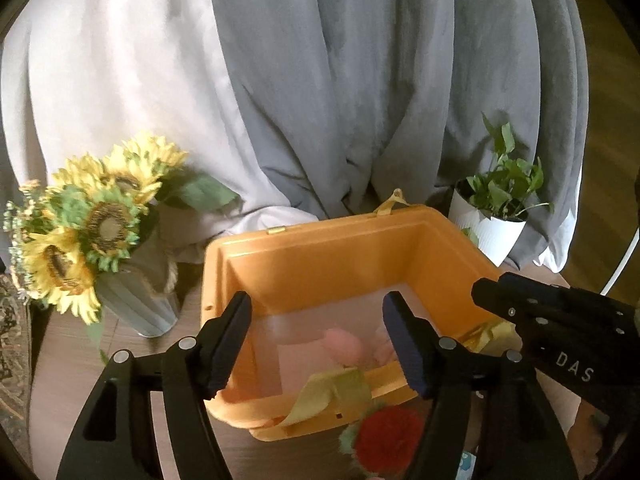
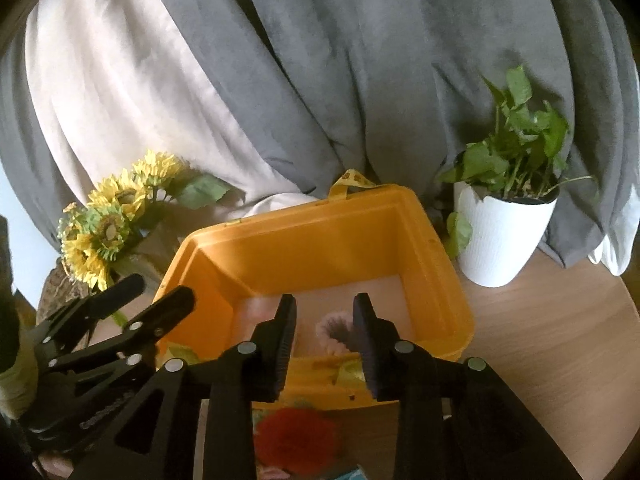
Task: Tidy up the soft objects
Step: 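Open both tools to drop the sponge and green plush into the crate, then withdraw both tools from the crate toward the table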
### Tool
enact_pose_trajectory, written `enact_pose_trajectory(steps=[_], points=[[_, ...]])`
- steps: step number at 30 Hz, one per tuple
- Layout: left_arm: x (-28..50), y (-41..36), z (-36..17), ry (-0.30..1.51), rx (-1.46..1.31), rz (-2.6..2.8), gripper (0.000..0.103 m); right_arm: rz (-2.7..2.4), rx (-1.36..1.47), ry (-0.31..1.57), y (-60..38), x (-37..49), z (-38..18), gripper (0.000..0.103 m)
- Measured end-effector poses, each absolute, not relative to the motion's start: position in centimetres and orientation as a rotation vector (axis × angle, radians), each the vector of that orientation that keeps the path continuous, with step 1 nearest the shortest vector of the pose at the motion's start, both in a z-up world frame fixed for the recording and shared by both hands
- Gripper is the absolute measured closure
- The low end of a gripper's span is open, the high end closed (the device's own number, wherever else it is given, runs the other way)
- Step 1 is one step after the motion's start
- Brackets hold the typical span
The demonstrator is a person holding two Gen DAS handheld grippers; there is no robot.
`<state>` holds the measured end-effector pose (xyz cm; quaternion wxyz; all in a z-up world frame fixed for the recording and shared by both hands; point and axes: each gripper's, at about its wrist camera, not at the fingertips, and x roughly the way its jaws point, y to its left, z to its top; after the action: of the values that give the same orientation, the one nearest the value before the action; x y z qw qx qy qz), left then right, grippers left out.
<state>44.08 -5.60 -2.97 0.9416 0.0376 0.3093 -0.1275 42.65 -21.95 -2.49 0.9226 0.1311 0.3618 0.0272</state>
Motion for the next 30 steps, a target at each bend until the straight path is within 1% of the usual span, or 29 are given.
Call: enact_pose_trajectory(steps=[2, 3, 5, 8, 12, 15, 18, 22, 25, 30], points=[[43.3, -5.3, -2.6, 0.618, 0.073, -0.259, 0.036, 0.053, 0.27, 0.738, -22.0, 42.1, -2.2, 0.061], [42.9, -5.2, -2.4, 0.614, 0.074, -0.26, 0.036, 0.05, 0.269, 0.734, -21.9, 41.9, -2.1, 0.058], [42.2, -5.1, -2.1, 0.604, 0.08, -0.255, 0.035, 0.043, 0.259, 0.726, -21.9, 41.1, -1.8, 0.057], [41.0, -5.0, -1.7, 0.585, 0.094, -0.248, 0.034, 0.036, 0.253, 0.72, -21.8, 40.1, -1.4, 0.051], [39.2, -4.6, -1.5, 0.565, 0.102, -0.234, 0.032, 0.022, 0.234, 0.711, -21.6, 38.7, -1.0, 0.049], [37.9, -4.3, -1.4, 0.56, 0.107, -0.233, 0.031, 0.016, 0.233, 0.709, -21.4, 37.8, -0.9, 0.045], [36.6, -3.9, -1.3, 0.551, 0.119, -0.23, 0.027, 0.006, 0.221, 0.702, -21.1, 36.8, -0.6, 0.041], [35.2, -3.6, -1.3, 0.547, 0.126, -0.239, 0.026, 0.008, 0.192, 0.698, -20.4, 35.4, -0.3, 0.04], [34.4, -3.3, -1.5, 0.551, 0.131, -0.243, 0.025, 0.019, 0.186, 0.708, -20.0, 34.5, -0.4, 0.037], [33.3, -2.8, -2.1, 0.573, 0.128, -0.234, 0.024, 0.02, 0.172, 0.725, -19.4, 33.4, -0.7, 0.035]])
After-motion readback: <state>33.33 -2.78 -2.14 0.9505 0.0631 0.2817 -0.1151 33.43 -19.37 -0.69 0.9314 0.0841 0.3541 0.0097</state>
